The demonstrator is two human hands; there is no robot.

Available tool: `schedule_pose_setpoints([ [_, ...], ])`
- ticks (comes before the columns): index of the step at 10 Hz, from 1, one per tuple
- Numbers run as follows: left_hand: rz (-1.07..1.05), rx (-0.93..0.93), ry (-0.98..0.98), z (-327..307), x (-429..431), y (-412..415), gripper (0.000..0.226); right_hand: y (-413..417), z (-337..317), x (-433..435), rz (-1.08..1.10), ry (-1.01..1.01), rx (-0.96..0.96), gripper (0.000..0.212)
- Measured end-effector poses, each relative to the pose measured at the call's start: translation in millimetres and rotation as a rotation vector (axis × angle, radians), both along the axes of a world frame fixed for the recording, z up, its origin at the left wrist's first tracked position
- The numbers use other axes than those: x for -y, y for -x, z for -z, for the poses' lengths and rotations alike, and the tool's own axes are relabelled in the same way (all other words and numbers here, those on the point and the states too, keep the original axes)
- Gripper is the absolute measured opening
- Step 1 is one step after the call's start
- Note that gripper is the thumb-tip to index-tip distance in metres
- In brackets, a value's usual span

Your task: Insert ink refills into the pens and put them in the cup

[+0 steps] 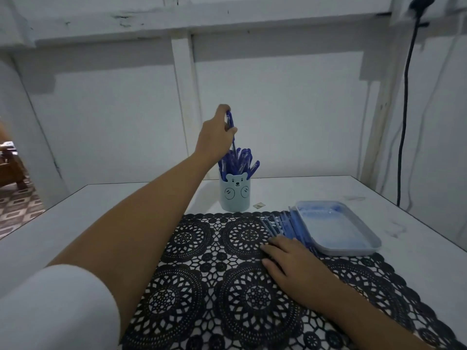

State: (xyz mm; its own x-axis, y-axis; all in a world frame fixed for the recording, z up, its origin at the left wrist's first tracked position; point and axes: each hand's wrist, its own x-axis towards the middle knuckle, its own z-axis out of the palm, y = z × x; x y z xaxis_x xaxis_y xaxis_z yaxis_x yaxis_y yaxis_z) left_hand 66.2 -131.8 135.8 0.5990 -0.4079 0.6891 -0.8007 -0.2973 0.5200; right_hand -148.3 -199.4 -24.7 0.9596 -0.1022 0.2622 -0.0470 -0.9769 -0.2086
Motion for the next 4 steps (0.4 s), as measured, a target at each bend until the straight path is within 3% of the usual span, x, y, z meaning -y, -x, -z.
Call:
schedule_pose_setpoints([
  [1,-0.039,0.018,-0.093,15,3,-8,0.033,-1,1,0,-0.002,0.002,0.006,0.044],
  [3,-0.186,0.192,-0.516,38,4,-19,0.034,0,1,-1,0.009,-0.007,0.010,0.043],
  [4,-0.186,0.246,-0.488,42,-2,-14,0.038,0,1,1,0.023,-0.021,0.009,0.043],
])
